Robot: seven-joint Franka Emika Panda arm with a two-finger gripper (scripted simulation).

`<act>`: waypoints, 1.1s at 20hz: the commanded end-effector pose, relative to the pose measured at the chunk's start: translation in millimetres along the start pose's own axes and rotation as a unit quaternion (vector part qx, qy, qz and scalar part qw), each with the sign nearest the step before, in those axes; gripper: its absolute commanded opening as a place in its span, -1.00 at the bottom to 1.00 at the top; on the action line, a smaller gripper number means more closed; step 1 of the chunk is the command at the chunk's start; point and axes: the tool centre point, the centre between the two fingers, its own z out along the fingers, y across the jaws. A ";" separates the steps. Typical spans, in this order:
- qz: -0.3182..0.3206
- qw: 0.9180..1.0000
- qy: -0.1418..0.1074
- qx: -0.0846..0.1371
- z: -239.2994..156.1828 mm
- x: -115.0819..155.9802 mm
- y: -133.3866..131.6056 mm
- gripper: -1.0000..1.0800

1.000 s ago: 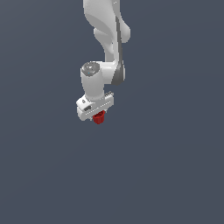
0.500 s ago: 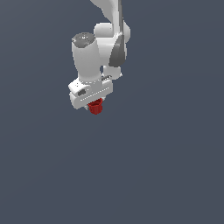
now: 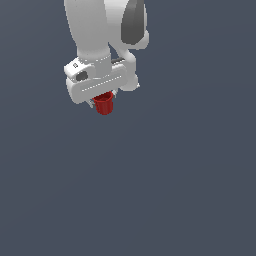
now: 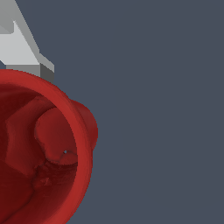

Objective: Pick up the object and move it to a goal position.

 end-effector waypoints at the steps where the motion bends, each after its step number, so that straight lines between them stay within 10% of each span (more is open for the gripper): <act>1: 0.000 1.000 0.000 0.000 -27.0 -0.4 1.9 -1.00; 22: 0.000 1.000 0.000 0.000 -198.0 2.5 20.6 -1.00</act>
